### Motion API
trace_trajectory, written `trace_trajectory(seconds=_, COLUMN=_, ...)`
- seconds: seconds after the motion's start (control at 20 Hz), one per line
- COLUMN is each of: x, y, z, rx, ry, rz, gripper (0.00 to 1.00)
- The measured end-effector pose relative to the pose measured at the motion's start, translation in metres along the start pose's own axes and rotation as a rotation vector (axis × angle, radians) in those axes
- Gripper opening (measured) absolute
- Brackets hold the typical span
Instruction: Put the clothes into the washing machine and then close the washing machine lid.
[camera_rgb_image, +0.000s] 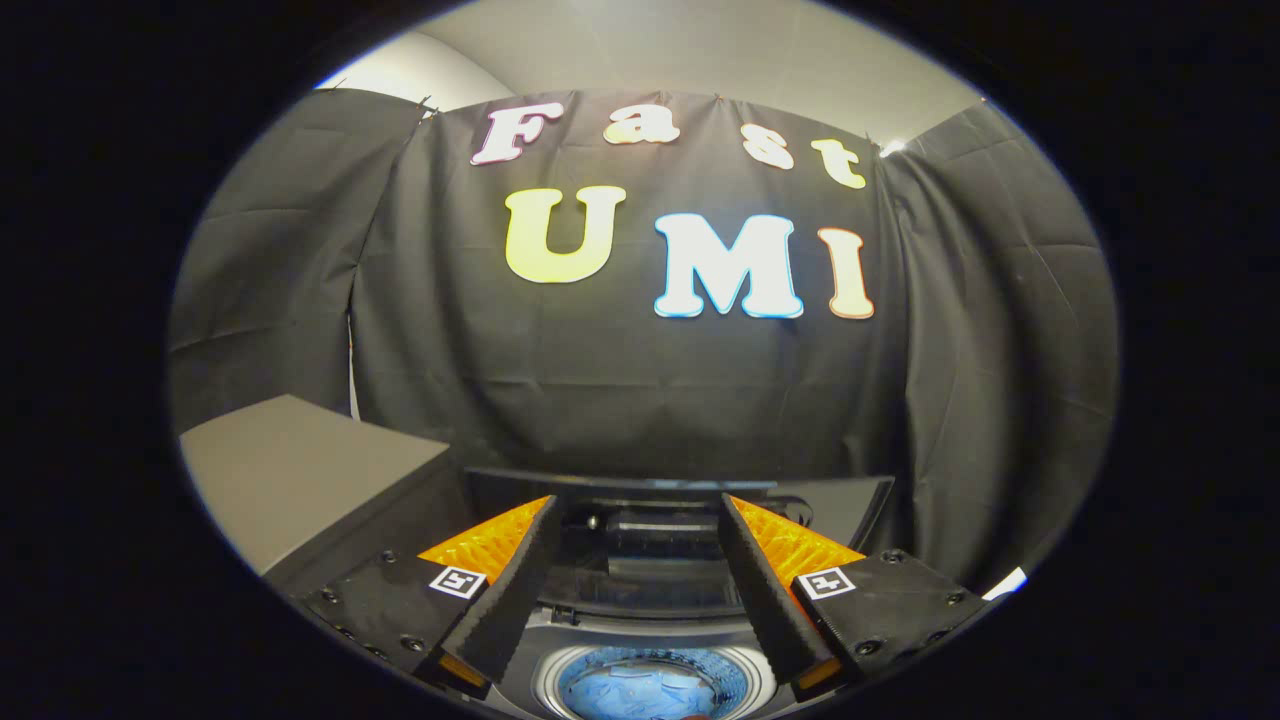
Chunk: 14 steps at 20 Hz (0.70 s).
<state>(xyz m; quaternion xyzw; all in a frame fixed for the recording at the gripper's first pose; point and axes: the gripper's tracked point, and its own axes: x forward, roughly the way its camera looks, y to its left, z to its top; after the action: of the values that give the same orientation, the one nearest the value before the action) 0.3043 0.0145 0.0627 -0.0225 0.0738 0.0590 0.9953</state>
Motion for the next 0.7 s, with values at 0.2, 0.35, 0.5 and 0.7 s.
trace_trajectory(seconds=0.2, x=0.035, y=-0.006, z=0.02, rx=0.006, ry=-0.03, rz=-0.027, gripper=0.98)
trace_trajectory(seconds=0.35, x=0.065, y=-0.012, z=0.013, rx=0.033, ry=-0.006, rz=-0.045, gripper=0.98)
trace_trajectory(seconds=0.5, x=0.085, y=-0.014, z=0.004, rx=0.069, ry=0.028, rz=-0.051, gripper=0.98)
trace_trajectory(seconds=0.7, x=0.099, y=-0.015, z=-0.008, rx=0.074, ry=0.063, rz=-0.054, gripper=0.98)
